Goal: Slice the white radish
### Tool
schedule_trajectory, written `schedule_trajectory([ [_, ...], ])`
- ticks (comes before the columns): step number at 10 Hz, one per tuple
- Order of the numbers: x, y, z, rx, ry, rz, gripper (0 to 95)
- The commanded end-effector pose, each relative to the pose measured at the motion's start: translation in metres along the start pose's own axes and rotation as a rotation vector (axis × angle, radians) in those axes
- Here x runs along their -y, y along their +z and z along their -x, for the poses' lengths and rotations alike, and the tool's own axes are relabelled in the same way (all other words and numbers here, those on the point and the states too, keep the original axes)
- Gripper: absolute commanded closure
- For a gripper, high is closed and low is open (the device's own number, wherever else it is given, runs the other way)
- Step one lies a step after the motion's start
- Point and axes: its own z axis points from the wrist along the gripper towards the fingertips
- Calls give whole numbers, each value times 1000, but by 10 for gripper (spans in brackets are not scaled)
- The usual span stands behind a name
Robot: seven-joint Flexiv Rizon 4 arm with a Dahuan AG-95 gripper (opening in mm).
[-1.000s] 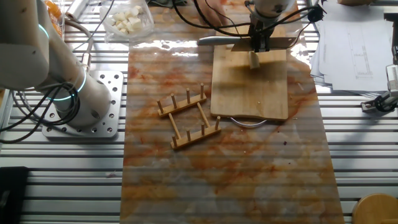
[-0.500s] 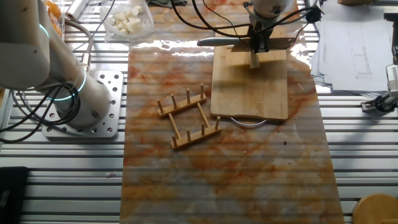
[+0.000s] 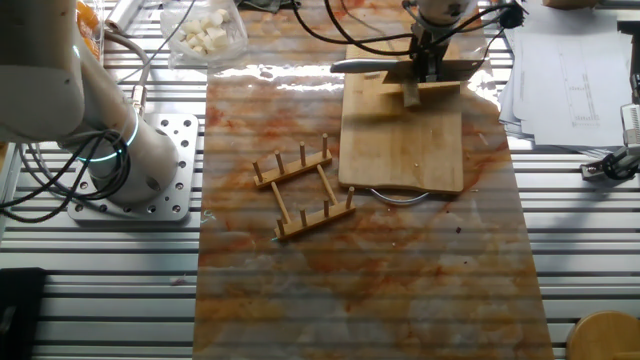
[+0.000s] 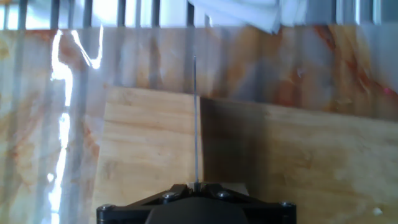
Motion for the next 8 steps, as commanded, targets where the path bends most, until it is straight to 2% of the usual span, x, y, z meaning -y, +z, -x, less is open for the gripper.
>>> schedule_trajectory([
  [1, -2, 9, 0, 5, -19, -34, 950],
  [4, -3, 7, 1, 19, -13, -10, 950],
  [6, -3, -8, 6, -23, -29, -5, 950],
  [7, 0, -24, 9, -42, -34, 3, 950],
  [8, -1, -30, 10, -45, -31, 6, 950],
])
